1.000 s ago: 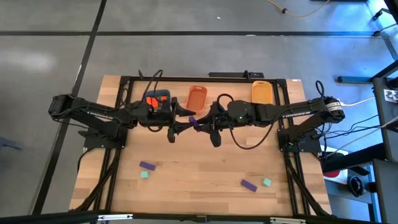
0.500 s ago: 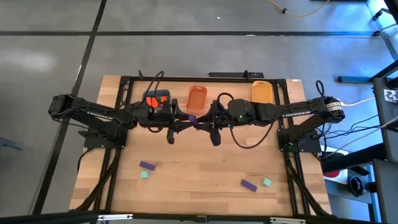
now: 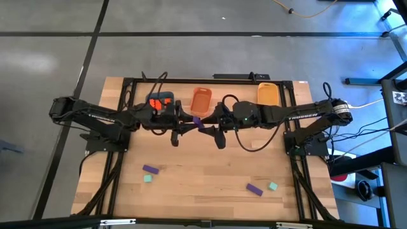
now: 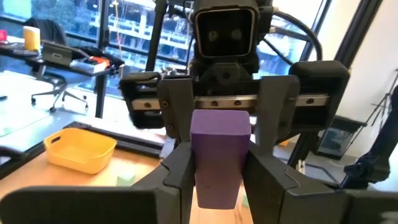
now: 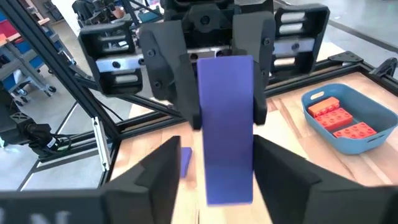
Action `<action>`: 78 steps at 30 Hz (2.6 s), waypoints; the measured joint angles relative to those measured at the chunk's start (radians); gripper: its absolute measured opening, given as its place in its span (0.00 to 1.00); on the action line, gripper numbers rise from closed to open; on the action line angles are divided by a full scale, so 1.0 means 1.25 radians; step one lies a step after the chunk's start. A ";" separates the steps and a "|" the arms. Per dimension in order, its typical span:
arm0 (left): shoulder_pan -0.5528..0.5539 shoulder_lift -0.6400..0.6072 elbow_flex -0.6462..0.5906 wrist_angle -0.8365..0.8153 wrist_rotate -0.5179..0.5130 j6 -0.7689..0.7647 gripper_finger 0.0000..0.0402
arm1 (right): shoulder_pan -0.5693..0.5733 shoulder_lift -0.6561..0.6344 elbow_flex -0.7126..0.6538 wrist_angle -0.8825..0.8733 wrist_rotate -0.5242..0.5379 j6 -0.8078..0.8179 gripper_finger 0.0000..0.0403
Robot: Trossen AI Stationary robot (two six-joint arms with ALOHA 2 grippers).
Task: Sort & place blocks by color
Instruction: Put the top right violet block into the orange bin
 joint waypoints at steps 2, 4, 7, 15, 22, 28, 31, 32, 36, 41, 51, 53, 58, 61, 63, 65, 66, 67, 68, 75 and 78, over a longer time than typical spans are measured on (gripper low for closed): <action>0.006 -0.014 0.000 -0.037 0.001 0.000 0.24 | -0.002 -0.004 0.000 -0.015 0.001 0.016 0.53; 0.013 -0.037 -0.001 -0.083 -0.008 0.008 0.24 | -0.010 -0.017 0.000 -0.044 -0.007 0.033 0.58; 0.023 -0.085 -0.001 -0.151 -0.020 0.020 0.24 | -0.016 -0.047 0.000 -0.112 -0.007 0.039 0.63; 0.047 -0.222 -0.005 -0.295 -0.014 0.039 0.24 | -0.020 -0.145 -0.010 -0.314 0.025 0.039 0.66; 0.042 -0.324 -0.110 -0.277 -0.044 -0.016 0.24 | -0.005 -0.245 -0.140 -0.305 0.028 0.115 0.65; 0.029 -0.360 -0.188 -0.203 -0.050 -0.059 0.24 | 0.003 -0.305 -0.307 0.043 0.038 0.164 0.65; 0.029 -0.361 -0.195 -0.199 -0.062 -0.067 0.24 | 0.003 -0.304 -0.373 0.254 0.043 0.164 0.65; 0.029 -0.360 -0.195 -0.198 -0.065 -0.067 0.24 | 0.003 -0.302 -0.388 0.307 0.044 0.163 0.65; 0.029 -0.360 -0.195 -0.193 -0.071 -0.067 0.24 | 0.003 -0.298 -0.409 0.388 0.049 0.165 0.65; 0.029 -0.360 -0.195 -0.193 -0.072 -0.067 0.24 | 0.003 -0.298 -0.410 0.387 0.049 0.161 0.65; 0.029 -0.360 -0.195 -0.194 -0.063 -0.066 0.24 | 0.003 -0.298 -0.410 0.386 0.042 0.025 0.65; 0.029 -0.360 -0.195 -0.194 -0.062 -0.066 0.24 | 0.003 -0.298 -0.410 0.386 0.042 0.013 0.65; 0.029 -0.360 -0.195 -0.194 -0.046 -0.066 0.24 | 0.003 -0.298 -0.410 0.386 0.042 0.011 0.65; 0.029 -0.360 -0.195 -0.194 -0.046 -0.066 0.24 | 0.003 -0.298 -0.410 0.385 0.042 0.011 0.65; 0.029 -0.360 -0.194 -0.194 -0.046 -0.066 0.24 | 0.003 -0.298 -0.410 0.380 0.042 0.011 0.65; 0.029 -0.360 -0.194 -0.194 -0.046 -0.066 0.24 | 0.003 -0.298 -0.410 0.377 0.042 0.011 0.65; 0.029 -0.360 -0.194 -0.194 -0.045 -0.066 0.24 | 0.003 -0.298 -0.410 0.376 0.042 0.011 0.65; 0.029 -0.360 -0.194 -0.194 -0.043 -0.066 0.24 | 0.003 -0.298 -0.410 0.374 0.042 0.010 0.65; 0.029 -0.360 -0.194 -0.194 -0.042 -0.066 0.24 | 0.003 -0.298 -0.410 0.372 0.042 0.007 0.65; 0.029 -0.360 -0.194 -0.194 -0.041 -0.066 0.24 | 0.003 -0.297 -0.410 0.371 0.042 -0.027 0.65; 0.029 -0.360 -0.194 -0.194 -0.041 -0.066 0.24 | 0.003 -0.297 -0.410 0.371 0.041 -0.026 0.65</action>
